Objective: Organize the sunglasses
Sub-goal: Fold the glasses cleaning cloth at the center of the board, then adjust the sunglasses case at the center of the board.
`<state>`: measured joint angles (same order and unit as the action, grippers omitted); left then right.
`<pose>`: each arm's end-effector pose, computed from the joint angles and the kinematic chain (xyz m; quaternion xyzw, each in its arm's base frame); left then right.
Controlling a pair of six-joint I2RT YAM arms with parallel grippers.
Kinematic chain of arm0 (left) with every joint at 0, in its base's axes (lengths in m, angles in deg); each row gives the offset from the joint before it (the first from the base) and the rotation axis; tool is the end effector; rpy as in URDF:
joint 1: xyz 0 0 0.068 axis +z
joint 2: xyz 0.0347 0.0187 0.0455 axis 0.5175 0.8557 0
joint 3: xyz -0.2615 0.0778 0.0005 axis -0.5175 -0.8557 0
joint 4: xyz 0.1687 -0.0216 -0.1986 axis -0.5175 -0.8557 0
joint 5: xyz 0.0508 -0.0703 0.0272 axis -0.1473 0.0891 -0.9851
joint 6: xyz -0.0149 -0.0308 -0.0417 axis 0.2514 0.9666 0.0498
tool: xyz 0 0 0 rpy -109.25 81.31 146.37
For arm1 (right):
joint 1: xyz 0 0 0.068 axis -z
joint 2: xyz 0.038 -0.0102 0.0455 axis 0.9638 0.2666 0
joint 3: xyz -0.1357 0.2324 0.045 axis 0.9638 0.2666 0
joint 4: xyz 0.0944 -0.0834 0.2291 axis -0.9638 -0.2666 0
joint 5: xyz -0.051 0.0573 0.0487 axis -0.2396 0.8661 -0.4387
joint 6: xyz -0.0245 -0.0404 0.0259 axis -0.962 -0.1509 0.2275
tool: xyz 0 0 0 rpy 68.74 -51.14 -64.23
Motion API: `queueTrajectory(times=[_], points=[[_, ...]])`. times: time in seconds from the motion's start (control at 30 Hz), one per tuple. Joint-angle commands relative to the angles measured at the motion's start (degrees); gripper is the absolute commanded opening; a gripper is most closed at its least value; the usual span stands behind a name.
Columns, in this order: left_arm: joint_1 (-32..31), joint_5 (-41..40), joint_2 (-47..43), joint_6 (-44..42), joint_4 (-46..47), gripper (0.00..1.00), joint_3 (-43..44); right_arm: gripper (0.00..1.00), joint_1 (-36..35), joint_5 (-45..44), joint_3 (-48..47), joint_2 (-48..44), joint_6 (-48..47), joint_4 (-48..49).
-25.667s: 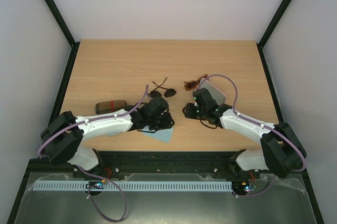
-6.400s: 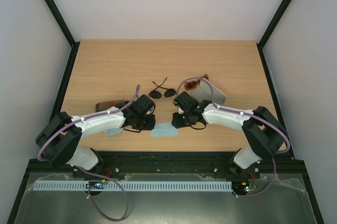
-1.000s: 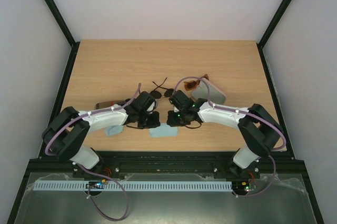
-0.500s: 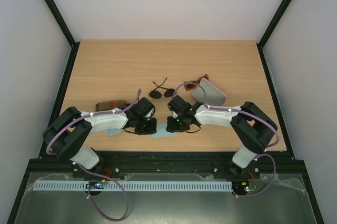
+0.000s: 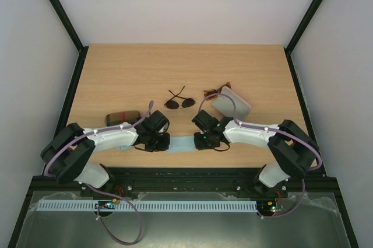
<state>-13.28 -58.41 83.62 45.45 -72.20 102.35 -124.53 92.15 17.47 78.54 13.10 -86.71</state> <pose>0.1728 -0.1820 0.1409 0.0320 0.9650 -0.2490 0.0760 0.1669 0.2149 0.1493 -0.1186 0.9620 0.2423 0.0412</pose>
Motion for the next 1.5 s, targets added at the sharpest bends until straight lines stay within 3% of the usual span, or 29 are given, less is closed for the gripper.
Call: queueTrajectory(times=[0.0, 0.23, 0.37, 0.4, 0.5, 0.53, 0.63, 0.87, 1.0, 1.47], points=[[-0.2, -1.8, -1.9, 0.5, -4.8, 0.04, -0.7, 0.23, 0.3, -7.4, -0.9, -4.5, -0.1, -8.2], [-0.2, -3.0, -5.8, 0.0, -4.9, 0.13, 3.9, 0.23, 3.0, -15.3, -7.2, -6.3, 0.6, -8.8], [0.1, -9.8, -7.4, 0.5, -5.6, 0.16, 6.8, 0.24, 7.3, -21.7, -12.1, -4.1, -0.1, -8.1], [0.1, -13.8, -8.2, 1.8, -6.2, 0.18, 7.3, 0.28, 8.4, -24.0, -13.6, -3.1, -0.3, -7.9], [0.3, -23.6, -12.5, 6.4, -5.6, 0.27, 6.8, 0.53, 11.1, -31.2, -17.5, 0.4, -0.3, -8.2], [0.5, -24.9, -14.2, 7.1, -4.3, 0.29, 6.3, 0.56, 12.2, -31.8, -18.7, 2.2, -0.7, -7.5], [1.5, -24.7, -17.7, 6.8, 0.3, 0.42, 4.7, 0.58, 16.6, -29.1, -21.9, 7.3, -1.4, -6.2], [3.1, -19.9, -16.4, 4.2, 4.2, 0.43, 3.9, 0.59, 22.1, -21.7, -27.5, 18.1, -2.7, -4.0], [3.8, -17.4, -14.7, 3.9, 5.1, 0.43, 3.1, 0.69, 22.5, -18.7, -28.0, 21.3, -6.7, -3.0], [5.3, -9.3, -14.0, 3.2, 7.5, 0.43, -0.7, 0.71, 21.5, -1.3, -21.2, 18.9, -13.5, -0.3]])
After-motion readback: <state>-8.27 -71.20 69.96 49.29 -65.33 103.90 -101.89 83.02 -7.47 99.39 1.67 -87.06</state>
